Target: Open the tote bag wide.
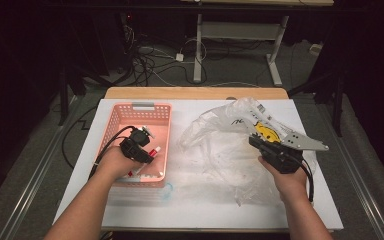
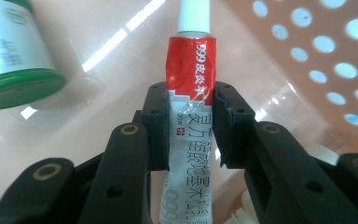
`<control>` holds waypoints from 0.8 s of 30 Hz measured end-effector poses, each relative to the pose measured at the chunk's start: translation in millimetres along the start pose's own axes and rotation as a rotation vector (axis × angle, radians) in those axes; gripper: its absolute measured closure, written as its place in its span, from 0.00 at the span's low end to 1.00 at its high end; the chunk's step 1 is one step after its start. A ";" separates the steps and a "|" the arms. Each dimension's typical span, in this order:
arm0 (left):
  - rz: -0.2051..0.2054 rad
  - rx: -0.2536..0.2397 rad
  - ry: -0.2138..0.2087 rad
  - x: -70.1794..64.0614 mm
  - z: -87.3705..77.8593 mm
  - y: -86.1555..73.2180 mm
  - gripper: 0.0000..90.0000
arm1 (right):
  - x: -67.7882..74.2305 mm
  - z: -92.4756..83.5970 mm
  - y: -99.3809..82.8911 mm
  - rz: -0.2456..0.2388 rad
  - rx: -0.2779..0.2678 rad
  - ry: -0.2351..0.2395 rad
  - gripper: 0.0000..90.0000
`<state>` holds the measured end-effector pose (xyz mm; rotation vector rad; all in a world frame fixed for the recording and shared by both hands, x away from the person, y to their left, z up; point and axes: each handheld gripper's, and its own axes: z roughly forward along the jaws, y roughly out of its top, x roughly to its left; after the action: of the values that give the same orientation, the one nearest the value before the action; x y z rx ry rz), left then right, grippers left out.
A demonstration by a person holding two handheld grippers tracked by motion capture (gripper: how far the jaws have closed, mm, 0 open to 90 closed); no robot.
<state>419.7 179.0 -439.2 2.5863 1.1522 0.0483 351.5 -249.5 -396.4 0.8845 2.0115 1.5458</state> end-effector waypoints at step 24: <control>-0.062 -0.311 0.031 -11.1 -37.1 -30.0 0.75 | 0.7 -1.7 0.9 0.001 -0.008 -0.002 1.00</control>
<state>384.8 199.6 -411.7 2.2838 1.1348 0.2351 350.0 -249.9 -395.1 0.8838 2.0027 1.5519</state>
